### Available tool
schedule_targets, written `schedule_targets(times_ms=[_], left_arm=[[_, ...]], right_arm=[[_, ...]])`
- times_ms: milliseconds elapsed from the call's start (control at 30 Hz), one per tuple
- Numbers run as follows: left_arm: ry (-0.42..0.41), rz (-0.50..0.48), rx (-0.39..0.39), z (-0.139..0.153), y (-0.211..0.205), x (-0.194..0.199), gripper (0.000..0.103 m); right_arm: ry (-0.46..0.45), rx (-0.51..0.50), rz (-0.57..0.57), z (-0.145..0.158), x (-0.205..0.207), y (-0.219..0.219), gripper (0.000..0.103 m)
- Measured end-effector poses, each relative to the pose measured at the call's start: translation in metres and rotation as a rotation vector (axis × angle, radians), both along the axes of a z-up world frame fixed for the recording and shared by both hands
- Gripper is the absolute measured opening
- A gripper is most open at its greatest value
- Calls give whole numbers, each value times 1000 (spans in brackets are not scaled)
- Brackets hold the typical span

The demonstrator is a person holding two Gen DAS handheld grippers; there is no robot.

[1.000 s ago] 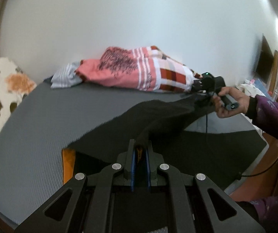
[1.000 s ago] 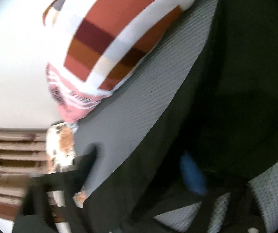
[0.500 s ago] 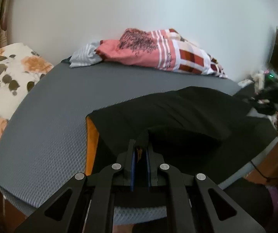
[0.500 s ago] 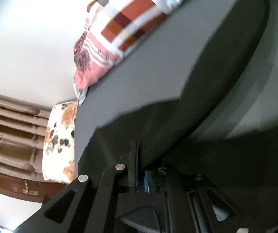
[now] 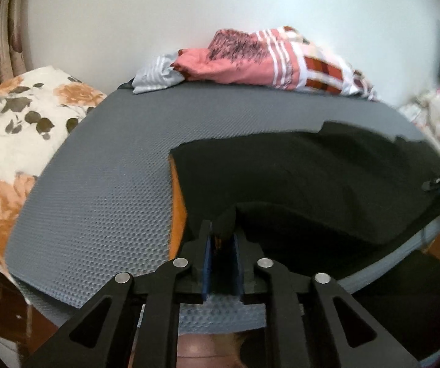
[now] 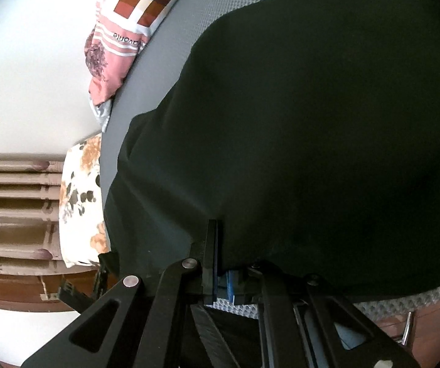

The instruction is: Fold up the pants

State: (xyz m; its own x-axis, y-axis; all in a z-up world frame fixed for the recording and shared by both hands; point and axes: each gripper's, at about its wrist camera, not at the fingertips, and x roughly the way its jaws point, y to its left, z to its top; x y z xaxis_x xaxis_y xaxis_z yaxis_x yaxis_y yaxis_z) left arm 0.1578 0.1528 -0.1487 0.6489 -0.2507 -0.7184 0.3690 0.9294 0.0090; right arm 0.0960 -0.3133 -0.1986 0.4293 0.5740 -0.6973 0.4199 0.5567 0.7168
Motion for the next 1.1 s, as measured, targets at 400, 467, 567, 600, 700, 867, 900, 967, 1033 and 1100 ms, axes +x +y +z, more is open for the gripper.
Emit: schedule_targets(times_ms=[400,467,567,600,700,867,900,967,1033,1100], left_arm=[[-111,296,9,35,57,-14,62],[-175,324,28,58,49,-20,62],[-185,220,15,80,12,-22,63],[-157,168,16,80,-6,-20,63],[-40,19,48,55,-64,-9,63],[190,-105,61,-10,-123,2,55],[210,-94,62,-19,-125,1,55],[169,-95,68,-19,-127,-3,55],[170,-94,73,-19,-129,-4,55],[175,-92,77,-19,-131,-5,55]], right_arm=[[17,38,-9,-9,-7,2,6],[18,40,-5,-11,-8,3,6],[17,49,-9,-12,-8,4,7],[15,50,-8,-12,-8,4,7],[10,64,-7,-15,-9,4,7],[-35,86,-15,-17,-13,0,9],[-53,101,-26,-18,-16,-3,10],[-73,125,-46,-19,-20,-10,16],[-110,153,-88,-20,-27,-27,26],[-148,171,-149,-18,-34,-50,34]])
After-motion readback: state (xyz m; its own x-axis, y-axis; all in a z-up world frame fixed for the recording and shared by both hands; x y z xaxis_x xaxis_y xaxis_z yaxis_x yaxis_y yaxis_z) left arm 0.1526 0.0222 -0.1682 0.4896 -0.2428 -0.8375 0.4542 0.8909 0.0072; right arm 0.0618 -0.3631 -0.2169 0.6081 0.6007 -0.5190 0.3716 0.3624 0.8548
